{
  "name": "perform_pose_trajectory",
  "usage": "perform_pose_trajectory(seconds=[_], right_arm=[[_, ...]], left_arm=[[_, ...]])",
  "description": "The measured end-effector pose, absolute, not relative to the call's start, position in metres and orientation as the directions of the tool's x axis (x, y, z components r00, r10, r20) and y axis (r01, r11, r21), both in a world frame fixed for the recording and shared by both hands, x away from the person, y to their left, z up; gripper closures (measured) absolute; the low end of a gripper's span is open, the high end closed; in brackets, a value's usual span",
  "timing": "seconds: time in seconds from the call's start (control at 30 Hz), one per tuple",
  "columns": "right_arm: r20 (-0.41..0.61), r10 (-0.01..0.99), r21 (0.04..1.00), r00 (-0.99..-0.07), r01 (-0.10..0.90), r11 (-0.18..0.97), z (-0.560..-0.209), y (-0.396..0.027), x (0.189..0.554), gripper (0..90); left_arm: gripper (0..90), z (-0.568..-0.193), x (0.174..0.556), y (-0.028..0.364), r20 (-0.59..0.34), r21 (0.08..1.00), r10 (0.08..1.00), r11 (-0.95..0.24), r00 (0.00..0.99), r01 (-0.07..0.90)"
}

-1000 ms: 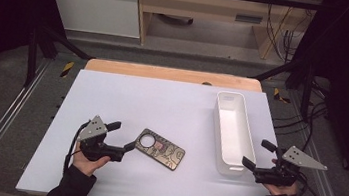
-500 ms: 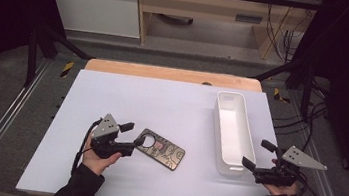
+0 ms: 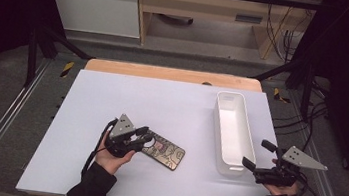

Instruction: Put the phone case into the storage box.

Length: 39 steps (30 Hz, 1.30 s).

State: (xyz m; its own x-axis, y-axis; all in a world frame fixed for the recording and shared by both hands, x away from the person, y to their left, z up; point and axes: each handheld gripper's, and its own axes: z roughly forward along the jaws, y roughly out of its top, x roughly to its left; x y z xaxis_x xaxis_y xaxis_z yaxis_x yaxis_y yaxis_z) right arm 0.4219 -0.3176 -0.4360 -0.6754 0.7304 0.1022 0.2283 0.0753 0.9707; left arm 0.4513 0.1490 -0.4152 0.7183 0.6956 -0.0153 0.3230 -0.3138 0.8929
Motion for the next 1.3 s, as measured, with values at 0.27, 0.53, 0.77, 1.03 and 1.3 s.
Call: perform_pose_trajectory(seconds=[0.27,0.53,0.77,1.03,1.3], right_arm=[[0.1,0.73,0.97,-0.676,0.229,0.079,-0.436,-0.317,0.422,0.2],[0.1,0.73,0.971,-0.676,0.228,0.078,-0.436,-0.317,0.422,0.2],[0.098,0.73,0.971,-0.676,0.227,0.08,-0.436,-0.317,0.422,0.2],[0.098,0.73,0.971,-0.677,0.227,0.08,-0.436,-0.317,0.422,0.2],[0.096,0.73,0.97,-0.677,0.227,0.083,-0.437,-0.317,0.422,0.2]], left_arm=[[78.9,-0.419,0.456,0.135,-0.016,0.882,0.689,-0.332,0.725,0.335],[88.8,-0.423,0.461,0.123,-0.017,0.873,0.684,-0.346,0.729,0.344],[89.0,-0.425,0.468,0.11,-0.027,0.865,0.68,-0.352,0.733,0.359],[89.0,-0.433,0.477,0.089,-0.035,0.839,0.672,-0.382,0.74,0.387],[89.0,-0.441,0.484,0.078,-0.037,0.82,0.671,-0.403,0.741,0.407]])
